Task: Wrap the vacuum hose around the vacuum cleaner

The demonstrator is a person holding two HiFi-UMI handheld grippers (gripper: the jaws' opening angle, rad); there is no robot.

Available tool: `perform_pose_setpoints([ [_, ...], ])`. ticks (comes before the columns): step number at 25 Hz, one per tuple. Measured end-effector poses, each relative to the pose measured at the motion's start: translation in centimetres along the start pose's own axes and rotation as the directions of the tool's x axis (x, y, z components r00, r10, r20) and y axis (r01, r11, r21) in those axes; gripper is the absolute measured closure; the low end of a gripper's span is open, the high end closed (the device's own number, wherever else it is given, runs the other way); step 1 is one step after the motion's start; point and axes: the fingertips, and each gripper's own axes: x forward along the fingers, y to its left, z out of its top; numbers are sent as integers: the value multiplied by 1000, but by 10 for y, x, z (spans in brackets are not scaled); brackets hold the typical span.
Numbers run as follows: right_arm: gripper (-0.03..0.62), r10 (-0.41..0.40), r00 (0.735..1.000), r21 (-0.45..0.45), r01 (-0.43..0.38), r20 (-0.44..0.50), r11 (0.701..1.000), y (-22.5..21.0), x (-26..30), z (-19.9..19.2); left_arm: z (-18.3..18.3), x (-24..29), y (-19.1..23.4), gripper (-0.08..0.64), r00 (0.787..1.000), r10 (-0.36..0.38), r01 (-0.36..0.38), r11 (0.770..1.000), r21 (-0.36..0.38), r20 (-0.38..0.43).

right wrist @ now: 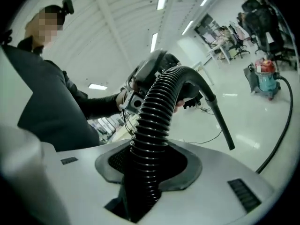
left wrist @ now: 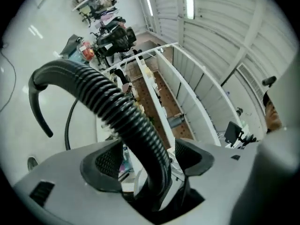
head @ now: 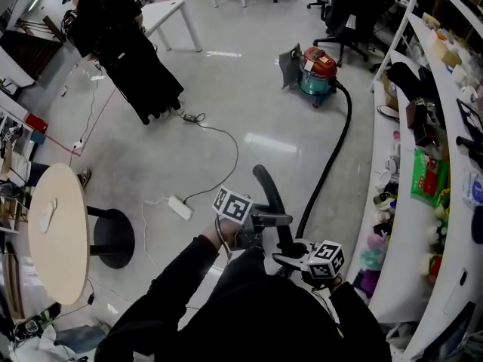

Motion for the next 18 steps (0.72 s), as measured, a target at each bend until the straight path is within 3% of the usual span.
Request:
perform_pose_setpoints([
  [2,431,-24,998,97,18,66,995,-16,-1,21,14,-18,13,224,998,-63,65,995,-73,32],
  [4,431,-56,991,190,31,125,981,-33,-2,44,20,-36,29,224,997,-68,69,995,-72,19],
  [6,431,-97,980,282,45,172,958,-53,-1,67,12,-48,51,224,997,17,-12,998,65,-79],
  [7,431,-123,973,330,52,197,943,-64,-1,78,4,-51,60,224,986,85,-58,981,184,-141],
  [9,431,-177,948,423,51,263,905,-84,-4,102,-13,-50,68,224,953,190,-73,900,431,-234],
  [11,431,-224,907,497,18,357,868,-102,-10,129,-23,-41,66,224,935,212,-10,817,576,-283],
  [14,431,-266,840,528,-29,473,849,-122,-14,173,-21,-30,72,224,924,257,13,718,696,-282],
  [18,431,-307,777,550,-60,550,833,-142,-11,217,-17,-23,84,223,904,338,22,577,816,-263],
])
